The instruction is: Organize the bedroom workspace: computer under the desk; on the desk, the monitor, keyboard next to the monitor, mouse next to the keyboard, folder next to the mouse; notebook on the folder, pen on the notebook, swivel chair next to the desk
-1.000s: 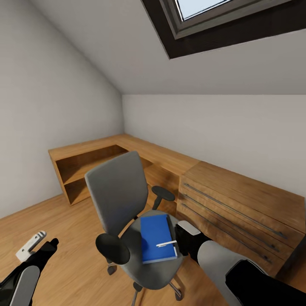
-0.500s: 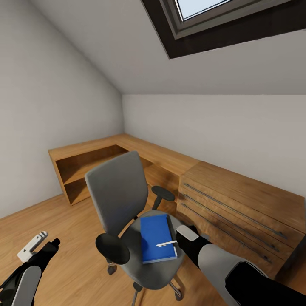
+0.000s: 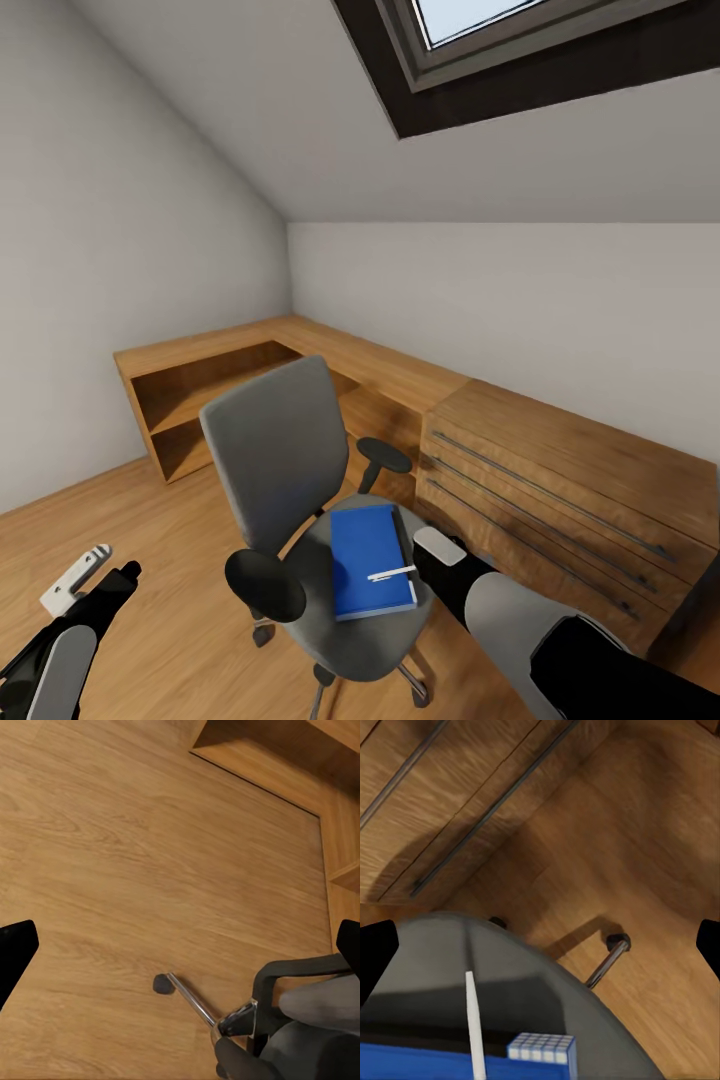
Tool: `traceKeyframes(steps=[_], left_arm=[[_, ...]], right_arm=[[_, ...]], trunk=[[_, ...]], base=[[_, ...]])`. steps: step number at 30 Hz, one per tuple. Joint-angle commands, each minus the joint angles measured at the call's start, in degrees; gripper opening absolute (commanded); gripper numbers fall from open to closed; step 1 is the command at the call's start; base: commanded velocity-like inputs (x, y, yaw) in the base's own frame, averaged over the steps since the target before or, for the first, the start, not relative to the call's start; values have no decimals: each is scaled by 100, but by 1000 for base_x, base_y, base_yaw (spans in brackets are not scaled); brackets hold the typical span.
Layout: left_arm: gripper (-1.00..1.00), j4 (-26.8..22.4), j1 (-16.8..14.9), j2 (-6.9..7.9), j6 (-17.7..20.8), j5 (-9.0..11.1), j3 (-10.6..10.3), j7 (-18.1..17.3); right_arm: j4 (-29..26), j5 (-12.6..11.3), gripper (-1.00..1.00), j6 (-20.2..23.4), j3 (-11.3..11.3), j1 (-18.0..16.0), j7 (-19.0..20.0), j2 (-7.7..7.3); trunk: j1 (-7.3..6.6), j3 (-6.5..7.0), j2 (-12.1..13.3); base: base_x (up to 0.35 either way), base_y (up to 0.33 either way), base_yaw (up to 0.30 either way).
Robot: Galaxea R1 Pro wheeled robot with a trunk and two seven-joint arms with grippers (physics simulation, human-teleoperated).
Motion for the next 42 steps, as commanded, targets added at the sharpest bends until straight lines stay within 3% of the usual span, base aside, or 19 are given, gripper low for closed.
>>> traceKeyframes(steps=[1,6,16,33,38,40,42], left_arm=[[100,-9,-4,5,24,44,-8,33],[100,-9,-4,7,26,13,-25,34],[100,-102,-4,6,19,4,-6,35],[100,-262,-4,-5,20,4,39,61],[100,-305,-4,-8,26,5,165,62],[100,-312,-4,-8,27,10,261,62],[100,-315,-4,-7,27,11,293,62]], right_arm=[[0,-24,100,37,35,-6,-23,0],[7,-20,100,443,24,-6,28,0],[25,-15,100,461,23,37,459,0],[67,20,100,451,38,47,388,0],[48,162,100,678,261,47,89,0],[25,347,100,958,568,47,-33,0],[21,405,100,1064,676,47,-68,0]], trunk=[[0,-6,-4],[0,-6,-4],[0,-6,-4],[0,-6,-4],[0,-6,-4],[0,-6,-4],[0,-6,-4]], base=[[86,72,0],[208,177,0],[259,212,0],[72,61,0],[0,0,0],[0,0,0],[0,0,0]])
